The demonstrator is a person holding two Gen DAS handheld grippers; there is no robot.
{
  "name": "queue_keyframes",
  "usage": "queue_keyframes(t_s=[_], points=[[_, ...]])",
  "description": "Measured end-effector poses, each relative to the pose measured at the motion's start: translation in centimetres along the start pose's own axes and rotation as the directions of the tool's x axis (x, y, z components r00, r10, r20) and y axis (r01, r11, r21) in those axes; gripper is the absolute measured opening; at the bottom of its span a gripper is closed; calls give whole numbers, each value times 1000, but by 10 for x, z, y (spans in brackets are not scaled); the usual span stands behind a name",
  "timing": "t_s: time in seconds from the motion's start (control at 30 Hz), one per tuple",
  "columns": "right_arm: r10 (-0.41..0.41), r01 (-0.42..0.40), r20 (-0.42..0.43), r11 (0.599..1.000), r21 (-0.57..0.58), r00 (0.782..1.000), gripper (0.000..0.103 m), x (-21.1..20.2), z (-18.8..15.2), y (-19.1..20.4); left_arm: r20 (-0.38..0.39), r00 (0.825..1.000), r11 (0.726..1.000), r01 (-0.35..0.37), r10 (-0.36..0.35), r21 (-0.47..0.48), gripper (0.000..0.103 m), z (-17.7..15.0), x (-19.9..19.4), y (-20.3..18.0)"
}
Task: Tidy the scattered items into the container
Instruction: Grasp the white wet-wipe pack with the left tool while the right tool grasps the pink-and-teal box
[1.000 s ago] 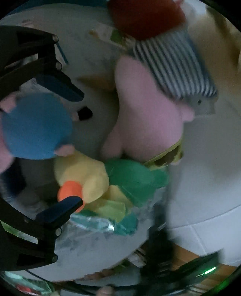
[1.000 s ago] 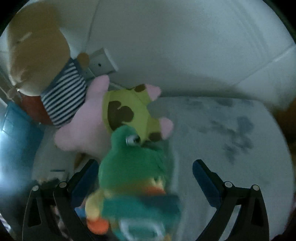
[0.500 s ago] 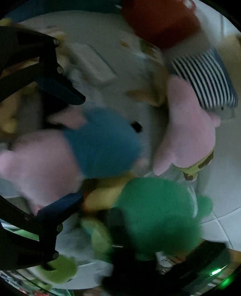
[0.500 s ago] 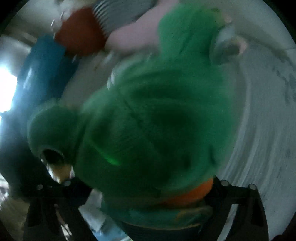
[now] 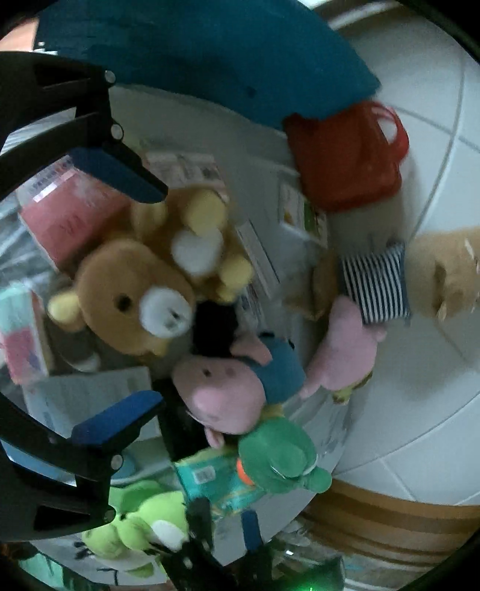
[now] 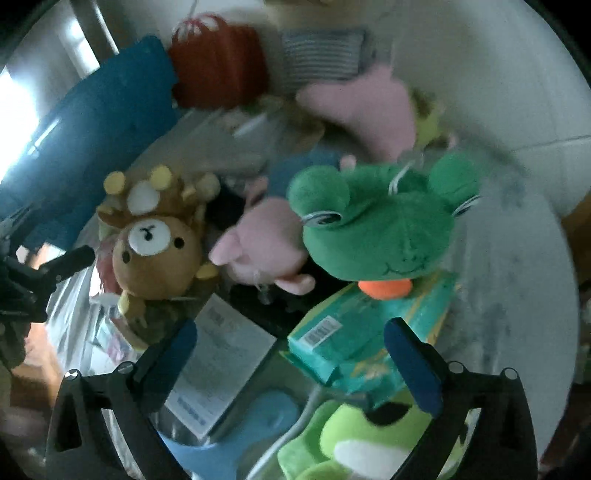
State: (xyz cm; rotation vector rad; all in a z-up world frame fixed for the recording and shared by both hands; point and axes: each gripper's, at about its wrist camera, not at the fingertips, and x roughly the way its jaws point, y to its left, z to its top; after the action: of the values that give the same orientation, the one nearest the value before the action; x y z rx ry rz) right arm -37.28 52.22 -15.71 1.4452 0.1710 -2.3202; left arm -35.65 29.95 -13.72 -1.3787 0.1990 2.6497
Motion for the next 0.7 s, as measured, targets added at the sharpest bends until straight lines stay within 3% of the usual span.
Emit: queue_keyframes(t_s=[0.27, 0.33, 0.4, 0.5, 0.7], points=[[-126, 126, 83, 992, 0, 989, 103, -14, -14, 54, -27, 1000, 998, 6, -8, -61, 103, -49, -11, 35], [-176, 175, 156, 984, 19, 972, 103, -22, -19, 66, -37, 999, 997, -3, 0, -81, 103, -61, -12, 49], [-214, 209, 266, 977, 47, 940, 103, -36, -25, 80, -46, 999, 995, -9, 5, -95, 103, -72, -12, 61], [-97, 74, 180, 989, 129, 979, 103, -15, -24, 83, -74, 997, 992, -34, 24, -125, 103, -90, -6, 80], [74, -81, 85, 993, 81, 994, 103, 25, -38, 126, -83, 997, 993, -15, 5, -118, 103, -122, -2, 100]])
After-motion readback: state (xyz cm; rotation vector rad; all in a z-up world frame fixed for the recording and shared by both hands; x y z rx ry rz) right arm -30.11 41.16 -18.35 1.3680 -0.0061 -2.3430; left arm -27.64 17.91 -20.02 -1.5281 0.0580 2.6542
